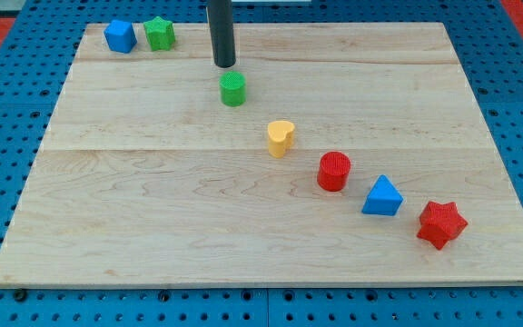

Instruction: Point your arm towards green star

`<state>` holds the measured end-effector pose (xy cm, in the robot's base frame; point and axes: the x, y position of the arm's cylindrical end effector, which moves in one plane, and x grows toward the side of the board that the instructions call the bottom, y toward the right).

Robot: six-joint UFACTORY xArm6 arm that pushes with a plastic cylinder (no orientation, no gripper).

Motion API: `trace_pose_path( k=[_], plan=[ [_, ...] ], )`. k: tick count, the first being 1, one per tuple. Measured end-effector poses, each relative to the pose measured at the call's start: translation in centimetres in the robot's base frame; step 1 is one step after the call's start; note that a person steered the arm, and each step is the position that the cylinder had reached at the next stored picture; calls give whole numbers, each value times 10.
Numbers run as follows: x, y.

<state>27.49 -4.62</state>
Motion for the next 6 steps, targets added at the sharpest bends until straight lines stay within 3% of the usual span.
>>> trace_pose_path(
  k=[2, 4, 6],
  plan=[
    [56, -10],
    [-45, -25],
    [-80, -103]
  ],
)
